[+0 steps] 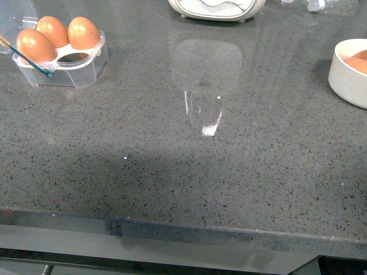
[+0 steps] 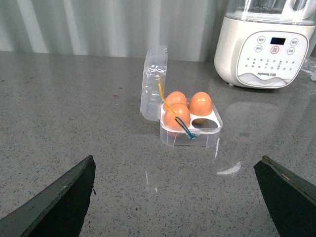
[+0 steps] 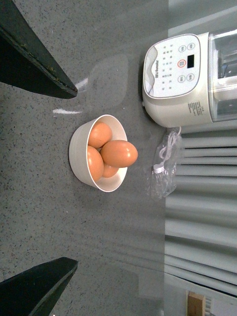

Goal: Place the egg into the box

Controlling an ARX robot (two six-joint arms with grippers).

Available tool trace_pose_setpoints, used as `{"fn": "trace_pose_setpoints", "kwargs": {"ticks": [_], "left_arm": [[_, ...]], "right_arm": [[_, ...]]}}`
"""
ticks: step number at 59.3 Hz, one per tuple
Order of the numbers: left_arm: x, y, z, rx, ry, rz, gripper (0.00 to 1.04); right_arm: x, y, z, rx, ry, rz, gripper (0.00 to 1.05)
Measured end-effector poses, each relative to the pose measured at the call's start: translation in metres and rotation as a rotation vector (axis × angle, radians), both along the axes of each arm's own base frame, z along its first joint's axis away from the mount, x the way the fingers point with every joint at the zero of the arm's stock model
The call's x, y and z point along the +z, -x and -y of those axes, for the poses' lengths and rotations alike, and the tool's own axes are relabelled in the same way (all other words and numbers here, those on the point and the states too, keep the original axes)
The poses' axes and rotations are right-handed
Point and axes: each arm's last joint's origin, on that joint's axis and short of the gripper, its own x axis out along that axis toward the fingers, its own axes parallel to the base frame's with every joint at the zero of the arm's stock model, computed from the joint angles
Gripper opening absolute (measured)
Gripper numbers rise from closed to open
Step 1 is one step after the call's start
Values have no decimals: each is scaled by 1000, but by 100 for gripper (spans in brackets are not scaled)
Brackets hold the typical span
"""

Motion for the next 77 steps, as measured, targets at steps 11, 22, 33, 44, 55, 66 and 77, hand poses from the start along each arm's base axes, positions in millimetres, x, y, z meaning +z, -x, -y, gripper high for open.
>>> {"fn": "trace_pose_setpoints", "kwargs": {"ticks": [11, 22, 33, 44, 55, 66, 77], "left_arm": [[0, 0, 0, 0, 0, 0, 98], [0, 0, 0, 0, 0, 0, 98], [0, 0, 0, 0, 0, 0, 98], [0, 0, 0, 0, 0, 0, 98], [0, 0, 0, 0, 0, 0, 98], [0, 0, 0, 0, 0, 0, 98], [0, 0, 0, 0, 0, 0, 98]], "right_arm": [[0, 0, 0, 0, 0, 0, 97], [0, 0, 0, 0, 0, 0, 97], [0, 0, 0, 0, 0, 0, 97], [0, 0, 0, 0, 0, 0, 97], [0, 0, 0, 0, 0, 0, 97], [0, 0, 0, 0, 0, 0, 97], [-1, -2, -2, -191, 66, -80, 97]]}}
